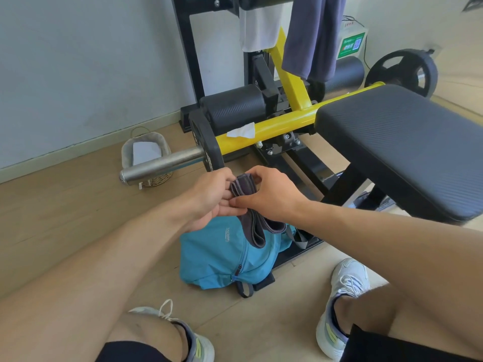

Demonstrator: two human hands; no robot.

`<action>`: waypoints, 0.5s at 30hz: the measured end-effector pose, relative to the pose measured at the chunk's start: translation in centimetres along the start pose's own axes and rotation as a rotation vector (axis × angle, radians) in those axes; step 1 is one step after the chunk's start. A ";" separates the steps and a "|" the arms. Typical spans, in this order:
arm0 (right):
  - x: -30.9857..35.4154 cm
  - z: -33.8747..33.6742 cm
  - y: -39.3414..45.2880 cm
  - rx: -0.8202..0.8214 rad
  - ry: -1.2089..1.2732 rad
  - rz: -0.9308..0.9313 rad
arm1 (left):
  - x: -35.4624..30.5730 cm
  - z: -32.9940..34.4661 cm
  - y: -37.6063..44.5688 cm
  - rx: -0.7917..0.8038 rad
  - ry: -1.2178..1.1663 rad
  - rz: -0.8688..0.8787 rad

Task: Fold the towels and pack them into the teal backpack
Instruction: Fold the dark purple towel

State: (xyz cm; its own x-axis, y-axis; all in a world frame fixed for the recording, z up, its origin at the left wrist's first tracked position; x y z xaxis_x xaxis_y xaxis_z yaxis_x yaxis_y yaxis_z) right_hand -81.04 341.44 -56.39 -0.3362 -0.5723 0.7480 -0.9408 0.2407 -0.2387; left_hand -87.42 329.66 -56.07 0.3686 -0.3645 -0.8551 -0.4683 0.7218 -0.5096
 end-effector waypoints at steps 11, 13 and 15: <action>0.3 -0.1 0.4 0.155 -0.027 -0.126 | -1.1 -3.0 -0.6 -0.139 0.863 0.050; 0.7 -0.1 0.2 0.176 0.042 -0.161 | -0.4 -3.1 -0.1 -0.034 0.816 0.058; 1.0 -0.3 0.1 0.175 0.076 -0.195 | -0.1 -3.0 -0.1 0.013 0.773 0.063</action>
State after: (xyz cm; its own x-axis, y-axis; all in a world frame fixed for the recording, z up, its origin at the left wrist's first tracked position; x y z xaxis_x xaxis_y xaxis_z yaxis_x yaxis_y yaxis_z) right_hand -81.49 341.14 -55.52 -0.1499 -0.5326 0.8330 -0.9828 -0.0115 -0.1842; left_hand -89.82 327.81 -56.22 -0.3255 -0.6258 -0.7088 -0.4588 0.7600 -0.4603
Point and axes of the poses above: each hand's wrist, its own y-axis towards the middle knuckle, its own z-axis out of the palm, x = y × z, the point moved 5 cm from there along y, towards the middle knuckle, and after that the axes turned 11 degrees about x, right-handed, at the moved point
